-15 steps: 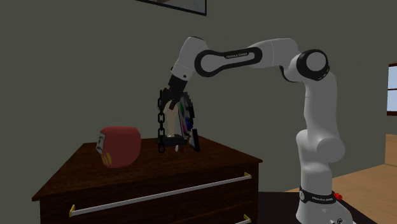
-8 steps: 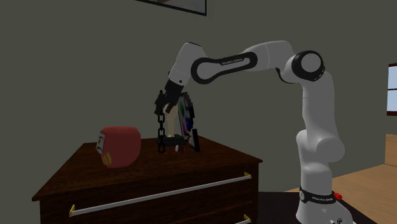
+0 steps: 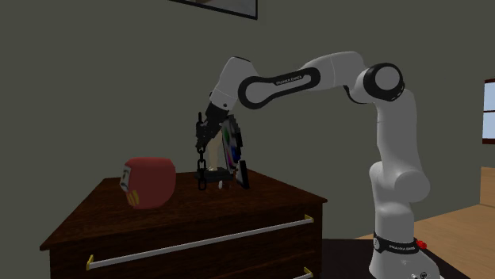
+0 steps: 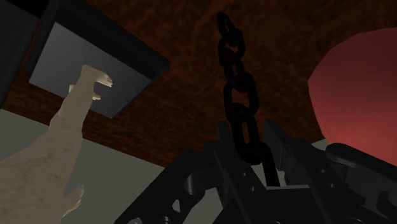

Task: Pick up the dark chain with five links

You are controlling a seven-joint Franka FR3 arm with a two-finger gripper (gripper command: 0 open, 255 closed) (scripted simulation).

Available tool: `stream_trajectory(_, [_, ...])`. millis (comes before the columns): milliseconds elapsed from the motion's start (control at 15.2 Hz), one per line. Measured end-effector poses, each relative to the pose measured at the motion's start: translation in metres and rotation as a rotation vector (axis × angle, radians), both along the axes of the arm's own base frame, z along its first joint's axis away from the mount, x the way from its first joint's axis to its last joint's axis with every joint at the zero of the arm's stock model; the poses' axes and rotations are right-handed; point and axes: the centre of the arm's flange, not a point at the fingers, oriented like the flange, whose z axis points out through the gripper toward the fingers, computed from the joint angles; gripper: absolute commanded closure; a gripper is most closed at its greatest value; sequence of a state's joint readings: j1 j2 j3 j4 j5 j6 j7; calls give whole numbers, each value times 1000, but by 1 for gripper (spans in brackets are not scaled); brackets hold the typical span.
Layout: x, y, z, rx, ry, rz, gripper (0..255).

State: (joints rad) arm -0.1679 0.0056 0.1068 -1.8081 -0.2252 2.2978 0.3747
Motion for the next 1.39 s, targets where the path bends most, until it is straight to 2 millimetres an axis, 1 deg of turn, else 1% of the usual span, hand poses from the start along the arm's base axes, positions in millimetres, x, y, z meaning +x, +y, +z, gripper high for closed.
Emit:
stream_trajectory(396, [0, 0, 2, 0, 0, 0, 255])
stream_trajectory(528, [1, 0, 10, 0, 1, 1, 255])
stream_trajectory(990, [1, 0, 48, 0, 0, 1, 255])
stream_trajectory(1386, [0, 0, 76, 0, 0, 1, 255])
